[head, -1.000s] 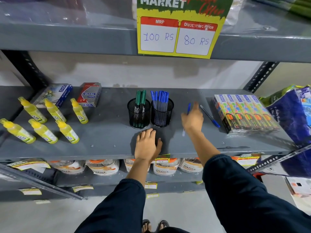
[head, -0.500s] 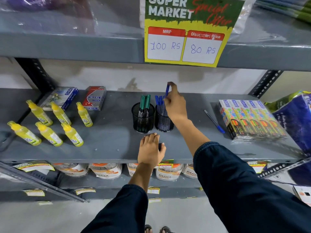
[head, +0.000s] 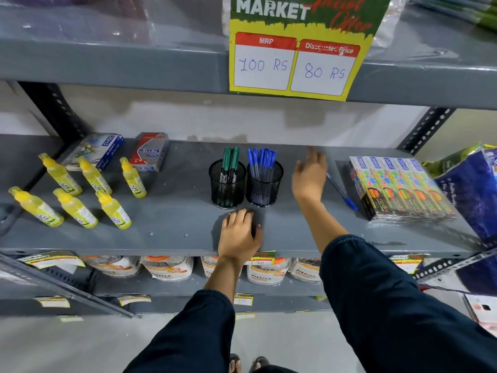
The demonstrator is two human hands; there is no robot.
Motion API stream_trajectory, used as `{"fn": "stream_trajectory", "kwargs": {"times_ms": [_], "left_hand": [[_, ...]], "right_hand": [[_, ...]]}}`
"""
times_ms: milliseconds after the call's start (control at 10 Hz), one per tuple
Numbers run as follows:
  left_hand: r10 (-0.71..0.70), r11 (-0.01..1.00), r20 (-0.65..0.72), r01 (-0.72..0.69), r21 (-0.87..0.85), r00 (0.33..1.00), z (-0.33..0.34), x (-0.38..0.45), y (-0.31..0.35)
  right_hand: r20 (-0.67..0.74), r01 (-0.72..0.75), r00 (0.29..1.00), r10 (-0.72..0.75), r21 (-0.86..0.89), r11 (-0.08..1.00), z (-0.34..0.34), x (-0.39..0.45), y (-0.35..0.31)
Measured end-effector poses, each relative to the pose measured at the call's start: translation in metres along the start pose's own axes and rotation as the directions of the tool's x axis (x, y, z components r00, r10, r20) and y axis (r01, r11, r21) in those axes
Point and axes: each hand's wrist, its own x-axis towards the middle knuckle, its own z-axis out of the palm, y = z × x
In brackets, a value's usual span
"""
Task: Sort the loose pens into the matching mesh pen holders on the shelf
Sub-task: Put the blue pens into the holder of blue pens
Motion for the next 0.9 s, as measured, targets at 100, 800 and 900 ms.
{"fn": "stream_trajectory", "kwargs": {"times_ms": [100, 800, 900], "left_hand": [[0.001, 1.000, 0.029, -0.002, 0.010, 1.000, 0.002, 0.000, -0.001], [-0.018, 0.999, 0.006, 0.018, 0.033, 1.000, 0.001, -0.002, 0.003], [-0.018, 0.999, 0.031, 0.016, 0.044, 0.999, 0.000, -0.001, 0.003]], "right_hand": [[0.049, -0.150, 0.984, 0.173, -0.299, 0.942, -0.010, -0.006, 0.049], [-0.078, -0.242, 0.970, 0.229, -0.358, 0.902, -0.037, -0.024, 0.093], [-0.217, -0.230, 0.953, 0.210, -0.073, 0.970, -0.046, -0.009, 0.070]]}}
